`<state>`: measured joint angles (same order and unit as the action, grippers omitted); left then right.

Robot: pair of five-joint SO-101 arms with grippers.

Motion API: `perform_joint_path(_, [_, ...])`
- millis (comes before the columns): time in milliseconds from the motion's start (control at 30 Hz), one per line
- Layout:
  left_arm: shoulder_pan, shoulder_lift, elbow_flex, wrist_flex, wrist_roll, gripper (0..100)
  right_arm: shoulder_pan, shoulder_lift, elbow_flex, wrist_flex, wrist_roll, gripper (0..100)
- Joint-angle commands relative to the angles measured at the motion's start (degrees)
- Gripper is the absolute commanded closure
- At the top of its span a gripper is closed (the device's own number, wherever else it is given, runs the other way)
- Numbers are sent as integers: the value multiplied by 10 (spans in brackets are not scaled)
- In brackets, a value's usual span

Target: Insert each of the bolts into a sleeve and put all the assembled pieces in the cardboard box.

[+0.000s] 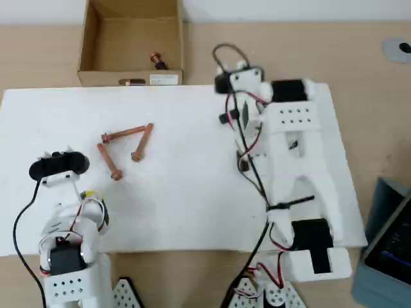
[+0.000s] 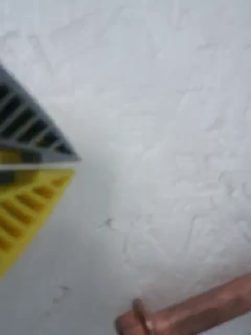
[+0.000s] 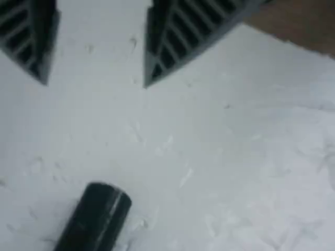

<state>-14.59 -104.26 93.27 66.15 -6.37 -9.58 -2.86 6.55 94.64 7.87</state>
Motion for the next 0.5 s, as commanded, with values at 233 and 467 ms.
perform_joint_path(233, [-4, -3, -3, -12, -4, 997, -9, -15, 115, -166, 16, 815])
perform_joint_path(467, [-4, -3, -3, -12, -4, 996, -34, -14, 141, -214, 16, 804])
